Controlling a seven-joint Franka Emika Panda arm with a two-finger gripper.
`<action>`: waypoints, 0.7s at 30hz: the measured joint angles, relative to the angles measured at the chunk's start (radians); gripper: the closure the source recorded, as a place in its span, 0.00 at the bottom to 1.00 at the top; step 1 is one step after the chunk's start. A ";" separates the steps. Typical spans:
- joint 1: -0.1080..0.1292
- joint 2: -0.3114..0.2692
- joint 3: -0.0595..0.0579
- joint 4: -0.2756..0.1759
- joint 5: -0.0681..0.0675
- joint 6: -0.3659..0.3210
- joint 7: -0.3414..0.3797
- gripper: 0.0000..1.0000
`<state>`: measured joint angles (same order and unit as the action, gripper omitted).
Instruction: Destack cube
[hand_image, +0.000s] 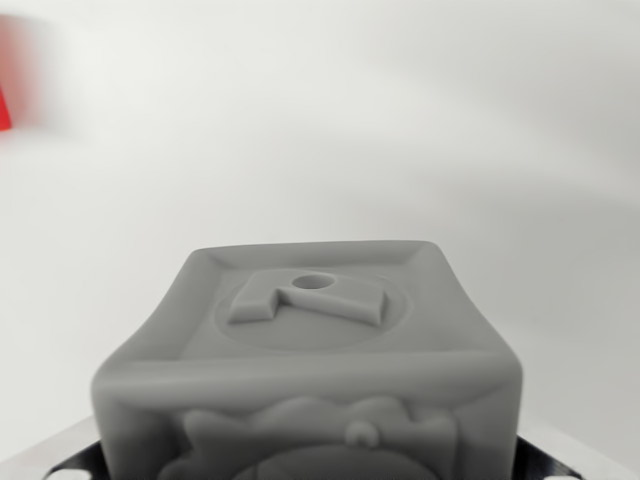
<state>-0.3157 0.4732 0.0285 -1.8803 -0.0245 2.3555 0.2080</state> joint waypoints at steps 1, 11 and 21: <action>-0.003 0.002 0.000 0.002 0.000 -0.001 -0.002 1.00; -0.030 0.021 -0.001 0.028 0.000 -0.007 -0.019 1.00; -0.056 0.038 -0.002 0.054 0.000 -0.015 -0.034 1.00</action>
<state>-0.3717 0.5115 0.0267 -1.8261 -0.0243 2.3402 0.1738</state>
